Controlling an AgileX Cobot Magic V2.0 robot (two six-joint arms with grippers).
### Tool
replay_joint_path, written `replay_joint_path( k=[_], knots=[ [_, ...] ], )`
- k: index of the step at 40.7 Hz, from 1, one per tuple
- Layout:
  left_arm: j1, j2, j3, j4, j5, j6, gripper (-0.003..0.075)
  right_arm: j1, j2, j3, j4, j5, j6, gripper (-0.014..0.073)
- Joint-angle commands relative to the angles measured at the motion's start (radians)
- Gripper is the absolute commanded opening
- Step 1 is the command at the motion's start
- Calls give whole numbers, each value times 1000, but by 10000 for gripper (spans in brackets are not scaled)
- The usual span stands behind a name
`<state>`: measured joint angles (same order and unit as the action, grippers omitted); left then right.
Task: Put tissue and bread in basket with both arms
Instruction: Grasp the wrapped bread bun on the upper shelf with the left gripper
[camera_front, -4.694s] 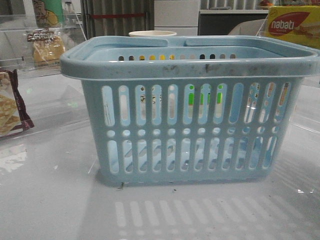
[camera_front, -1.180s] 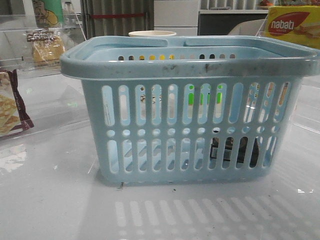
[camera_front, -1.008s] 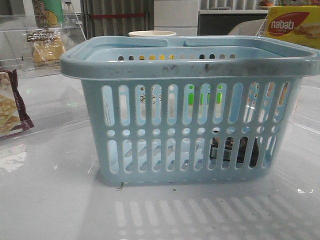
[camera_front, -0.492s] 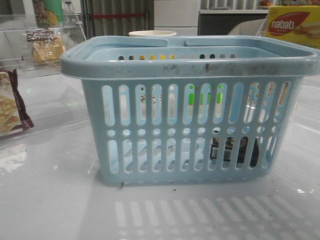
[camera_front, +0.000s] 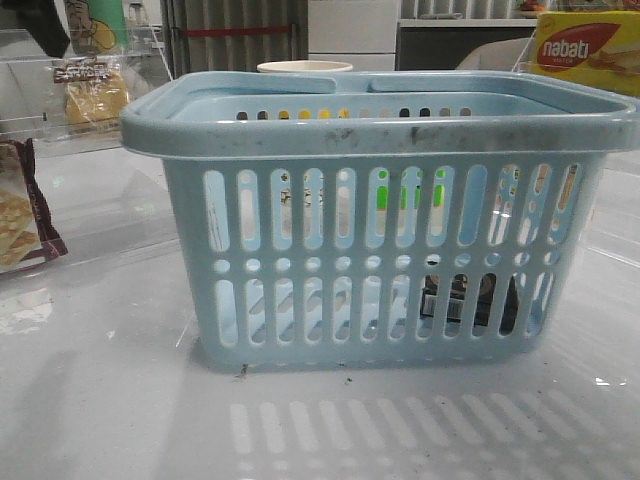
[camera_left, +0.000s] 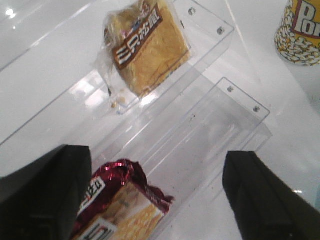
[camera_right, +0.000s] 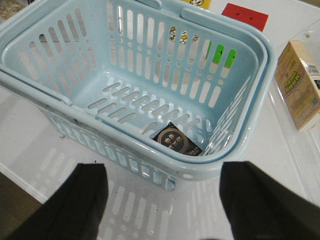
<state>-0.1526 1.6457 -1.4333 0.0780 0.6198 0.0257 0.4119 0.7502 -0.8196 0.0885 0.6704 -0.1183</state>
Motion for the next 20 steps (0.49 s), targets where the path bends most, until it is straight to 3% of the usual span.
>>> replay_joint_path(
  k=[1,20],
  knots=[
    [7,20,-99,8,-72,-2,578,0,-5,-27,-11,-70,-8,573],
    [38,248,-330,9,-114,-2,578,0,-5,-27,-11,-70,-8,573]
  ],
)
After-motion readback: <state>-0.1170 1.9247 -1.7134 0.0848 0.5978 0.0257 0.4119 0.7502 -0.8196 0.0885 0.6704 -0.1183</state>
